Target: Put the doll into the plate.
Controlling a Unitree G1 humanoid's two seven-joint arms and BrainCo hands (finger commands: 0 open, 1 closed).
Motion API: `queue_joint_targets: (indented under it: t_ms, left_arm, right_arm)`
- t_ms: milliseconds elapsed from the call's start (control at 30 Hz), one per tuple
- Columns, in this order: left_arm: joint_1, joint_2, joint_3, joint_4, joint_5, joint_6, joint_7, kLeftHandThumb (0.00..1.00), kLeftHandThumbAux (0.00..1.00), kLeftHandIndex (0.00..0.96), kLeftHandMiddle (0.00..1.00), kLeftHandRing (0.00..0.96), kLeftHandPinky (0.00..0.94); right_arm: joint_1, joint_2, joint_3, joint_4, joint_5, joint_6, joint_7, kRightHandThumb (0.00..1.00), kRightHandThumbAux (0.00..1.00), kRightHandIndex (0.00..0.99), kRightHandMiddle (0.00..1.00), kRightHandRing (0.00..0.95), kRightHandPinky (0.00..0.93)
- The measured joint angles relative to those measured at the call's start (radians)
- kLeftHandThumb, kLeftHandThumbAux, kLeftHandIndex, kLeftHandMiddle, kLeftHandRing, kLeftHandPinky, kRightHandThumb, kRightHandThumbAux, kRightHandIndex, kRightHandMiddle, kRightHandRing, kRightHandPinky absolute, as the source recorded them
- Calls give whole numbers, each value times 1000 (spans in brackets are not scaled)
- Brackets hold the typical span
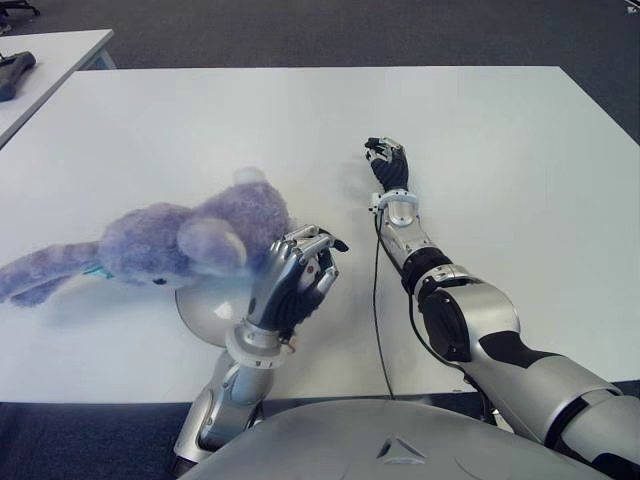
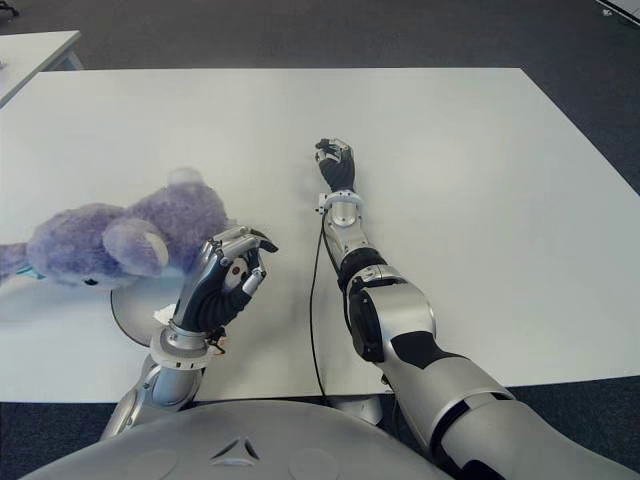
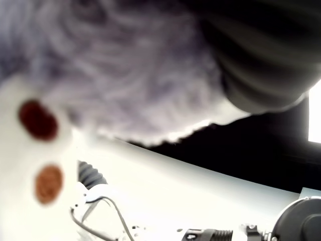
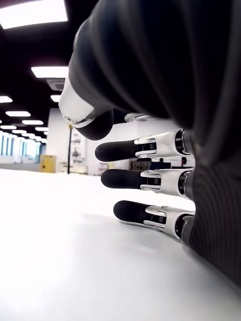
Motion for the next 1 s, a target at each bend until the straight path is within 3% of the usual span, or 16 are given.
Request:
queue_joint_targets:
  t_ms: [467,600,633,767,1000]
  left_arm:
    - [-2,3,-19,19,-48,-10,0,489,528,53,150,165,193]
    - [-5,7,-28,27,-82,-16,-16,446,510,3,67,95,121]
    - [-6,10,-31,29,-94,-16,-25,421,504,0,32,70,59]
    - [-7,19,-45,34,-139,-20,-66,379,484,0,1,42,2]
    - [-2,39,-69,30,-173,-17,-136,264,469,0,0,0,0]
  right_arm:
    - [1,0,8,3,-6,1,-3,698,739,402,242,207,201]
    - [1,0,11,4,-6,1,-7,697,738,402,239,208,207]
    - [1,0,12,4,-7,2,-8,697,738,402,236,208,211]
    - [1,0,18,5,-8,3,-10,696,738,402,234,209,219]
    - [2,0,26,5,-8,4,-10,696,739,401,234,206,211]
